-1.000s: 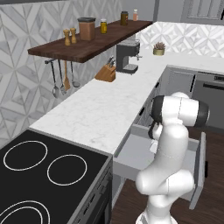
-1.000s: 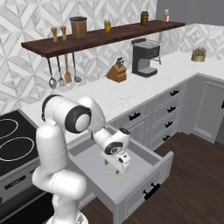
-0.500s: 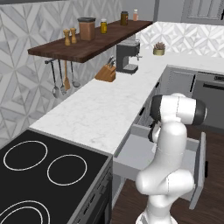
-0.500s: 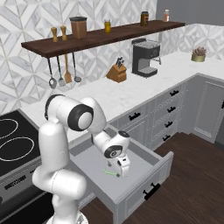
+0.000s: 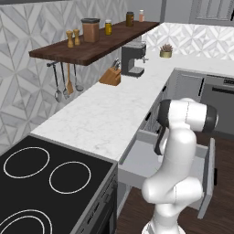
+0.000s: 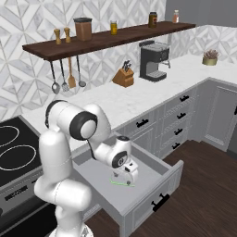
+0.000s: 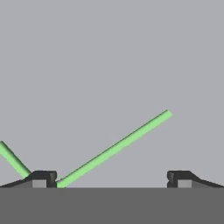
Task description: Take a straw from the drawer in front and place it inside the glass cup on the dining counter.
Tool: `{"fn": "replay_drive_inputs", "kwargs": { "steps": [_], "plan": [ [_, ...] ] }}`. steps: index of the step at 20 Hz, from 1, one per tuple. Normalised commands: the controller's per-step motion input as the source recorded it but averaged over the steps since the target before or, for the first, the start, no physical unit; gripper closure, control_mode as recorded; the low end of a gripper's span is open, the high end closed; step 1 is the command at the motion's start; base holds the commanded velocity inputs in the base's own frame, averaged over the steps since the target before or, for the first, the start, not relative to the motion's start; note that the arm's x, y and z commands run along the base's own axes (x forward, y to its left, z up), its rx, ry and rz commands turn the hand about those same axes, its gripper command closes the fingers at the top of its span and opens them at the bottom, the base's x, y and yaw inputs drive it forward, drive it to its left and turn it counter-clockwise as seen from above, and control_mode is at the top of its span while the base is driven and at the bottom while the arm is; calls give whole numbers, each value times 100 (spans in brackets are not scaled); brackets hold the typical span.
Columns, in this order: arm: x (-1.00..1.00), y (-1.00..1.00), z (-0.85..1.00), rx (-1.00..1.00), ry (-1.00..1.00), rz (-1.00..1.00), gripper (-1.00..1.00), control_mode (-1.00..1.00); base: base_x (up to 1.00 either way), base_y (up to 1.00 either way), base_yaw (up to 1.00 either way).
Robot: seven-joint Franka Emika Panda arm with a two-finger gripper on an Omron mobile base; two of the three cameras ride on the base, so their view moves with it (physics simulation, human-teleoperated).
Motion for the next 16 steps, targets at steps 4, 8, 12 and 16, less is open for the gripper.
{"fn": "replay_drive_inputs", "kwargs": {
  "steps": [4, 8, 12, 16],
  "plan": [
    [0, -8, 18, -1, 0, 38, -100, -100, 0, 0, 0],
    [0, -4, 14, 0, 1, 39, -100, -100, 0, 0, 0],
    [0, -5, 11, 0, 3, 41, -100, -100, 0, 0, 0],
    [-2, -9, 10, 0, 3, 43, -100, -100, 0, 0, 0]
  ]
}}
